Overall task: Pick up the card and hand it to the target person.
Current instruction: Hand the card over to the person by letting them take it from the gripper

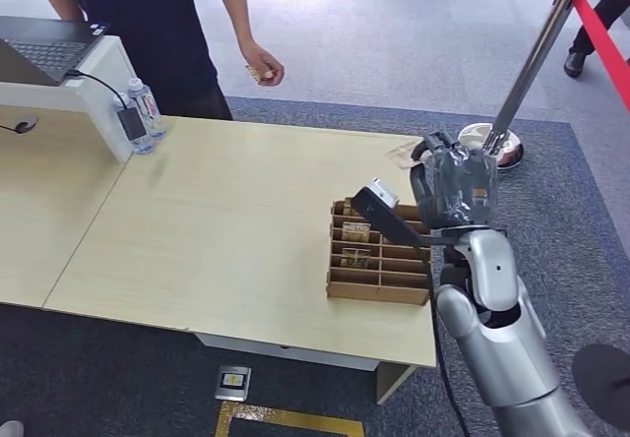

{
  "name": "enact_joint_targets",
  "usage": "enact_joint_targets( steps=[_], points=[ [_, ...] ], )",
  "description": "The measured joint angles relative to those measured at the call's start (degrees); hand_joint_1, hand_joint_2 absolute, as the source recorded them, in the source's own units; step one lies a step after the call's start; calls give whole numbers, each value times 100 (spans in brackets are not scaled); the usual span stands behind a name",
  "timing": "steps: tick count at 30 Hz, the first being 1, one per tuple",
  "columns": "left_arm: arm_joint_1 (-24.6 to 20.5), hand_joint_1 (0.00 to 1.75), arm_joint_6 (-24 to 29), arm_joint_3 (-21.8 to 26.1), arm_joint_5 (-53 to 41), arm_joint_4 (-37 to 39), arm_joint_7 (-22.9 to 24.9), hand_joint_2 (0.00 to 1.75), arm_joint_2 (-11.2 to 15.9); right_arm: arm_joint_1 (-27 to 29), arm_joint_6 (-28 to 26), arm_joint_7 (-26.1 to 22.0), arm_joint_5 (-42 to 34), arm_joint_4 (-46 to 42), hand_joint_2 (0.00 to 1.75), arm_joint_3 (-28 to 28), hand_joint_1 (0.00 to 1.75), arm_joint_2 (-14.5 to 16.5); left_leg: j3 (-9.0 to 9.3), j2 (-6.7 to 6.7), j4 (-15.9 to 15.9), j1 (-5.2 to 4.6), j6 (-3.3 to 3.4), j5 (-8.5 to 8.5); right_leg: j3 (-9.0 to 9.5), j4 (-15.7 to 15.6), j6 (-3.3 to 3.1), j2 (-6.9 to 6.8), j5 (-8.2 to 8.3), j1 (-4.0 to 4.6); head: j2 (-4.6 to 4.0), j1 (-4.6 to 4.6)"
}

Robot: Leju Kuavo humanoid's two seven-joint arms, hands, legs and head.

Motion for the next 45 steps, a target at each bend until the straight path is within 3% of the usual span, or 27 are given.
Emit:
enact_joint_targets(
  steps=[14, 22, 30, 40, 41, 44, 45],
  points=[
    [-18, 0, 11, -104, -75, 3, 93, 0, -2, -1527, -292, -56, -36, 1701, 175, -5, 175, 842, -3, 0, 0, 1, -5, 5, -3, 3, 0, 0, 1, 1, 0, 0],
    [-24, 0, 11, -125, -105, 26, 135, 0, -2, -2038, -310, -59, 27, 2552, 175, -8, 175, 1175, -5, 0, 0, 1, -5, 5, -5, 2, 0, 0, 1, 1, 0, 1],
    [-23, 0, 11, -126, -105, 31, 144, 0, -1, -2329, -283, -66, 51, 2988, 175, -7, 175, 1358, -6, 0, 0, 1, -5, 5, -7, 3, 0, 0, 1, 1, 0, -1],
    [-23, 0, 9, -128, -126, 33, 162, 0, 1, -2393, -410, -127, 27, 3167, 175, -7, 175, 1367, -10, 0, 1, 0, -5, 5, -11, 2, 2, 0, 2, 1, 0, -1],
    [-23, 0, 8, -131, -128, 33, 164, 0, 1, -2387, -415, -127, 26, 3167, 175, -7, 166, 1367, -10, 0, 1, 0, -5, 5, -12, 2, 2, 0, 2, 1, 0, -1],
    [-23, 0, -3, -140, -150, 33, 175, 0, 1, -2342, -435, -127, 26, 3142, 175, -7, 39, 1356, -10, 0, 1, 1, -5, 5, -12, 2, 2, 0, 2, 1, 0, -1],
    [-23, 0, -10, -145, -158, 33, 176, 0, 1, -2317, -447, -127, 26, 3123, 175, -7, 4, 1348, -10, 0, 1, 1, -5, 5, -13, 2, 2, 0, 2, 1, 0, -1]
  ],
)
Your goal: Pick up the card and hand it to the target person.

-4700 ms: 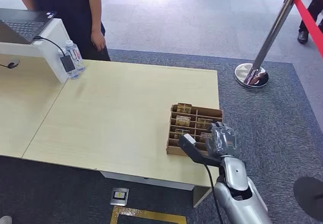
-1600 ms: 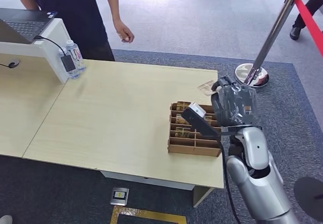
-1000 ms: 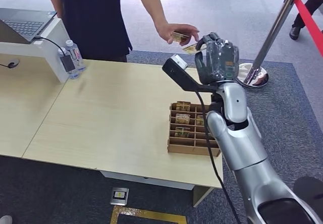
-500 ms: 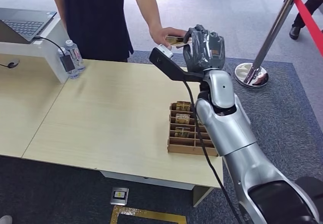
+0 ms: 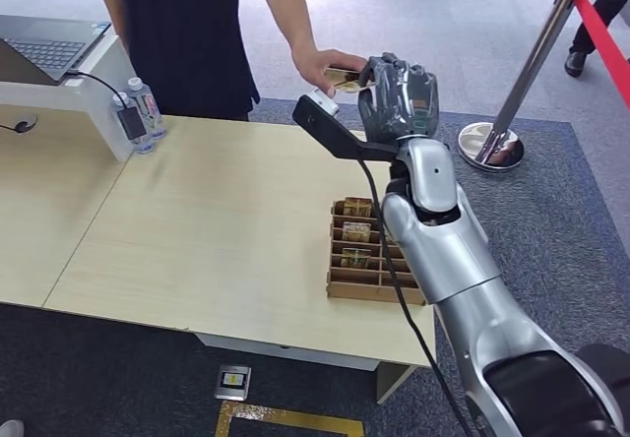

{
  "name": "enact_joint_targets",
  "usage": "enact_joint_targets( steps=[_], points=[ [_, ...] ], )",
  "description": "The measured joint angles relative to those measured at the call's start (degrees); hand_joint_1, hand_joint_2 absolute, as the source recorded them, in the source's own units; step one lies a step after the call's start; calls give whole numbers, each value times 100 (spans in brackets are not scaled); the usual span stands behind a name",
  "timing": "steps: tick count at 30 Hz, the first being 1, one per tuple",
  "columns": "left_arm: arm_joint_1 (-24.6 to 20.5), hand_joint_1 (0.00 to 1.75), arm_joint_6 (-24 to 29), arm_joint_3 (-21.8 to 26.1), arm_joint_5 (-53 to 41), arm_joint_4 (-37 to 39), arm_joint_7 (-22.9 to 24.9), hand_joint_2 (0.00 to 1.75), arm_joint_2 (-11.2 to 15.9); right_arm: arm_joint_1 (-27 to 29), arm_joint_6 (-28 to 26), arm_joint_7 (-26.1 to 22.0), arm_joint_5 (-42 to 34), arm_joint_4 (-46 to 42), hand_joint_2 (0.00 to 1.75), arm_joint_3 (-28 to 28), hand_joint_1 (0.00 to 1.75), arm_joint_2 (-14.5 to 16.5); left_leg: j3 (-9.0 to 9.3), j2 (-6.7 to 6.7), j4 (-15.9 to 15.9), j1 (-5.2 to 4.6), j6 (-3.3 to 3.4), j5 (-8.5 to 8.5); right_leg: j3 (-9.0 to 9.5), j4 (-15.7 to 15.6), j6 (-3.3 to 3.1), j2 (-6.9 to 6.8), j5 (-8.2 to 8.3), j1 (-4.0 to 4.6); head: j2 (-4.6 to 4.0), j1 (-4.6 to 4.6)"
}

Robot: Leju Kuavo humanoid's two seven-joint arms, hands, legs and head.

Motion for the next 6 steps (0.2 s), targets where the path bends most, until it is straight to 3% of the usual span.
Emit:
enact_joint_targets(
  steps=[6],
  points=[
    [1, 0, -15, -32, -8, 0, -1, 0, 1, 200, -123, 12, 28, -251, 175, 0, 0, -93, -1, 0, 0, 0, 0, 0, -1, -1, 0, 0, 0, 0, 0, 1]
  ],
)
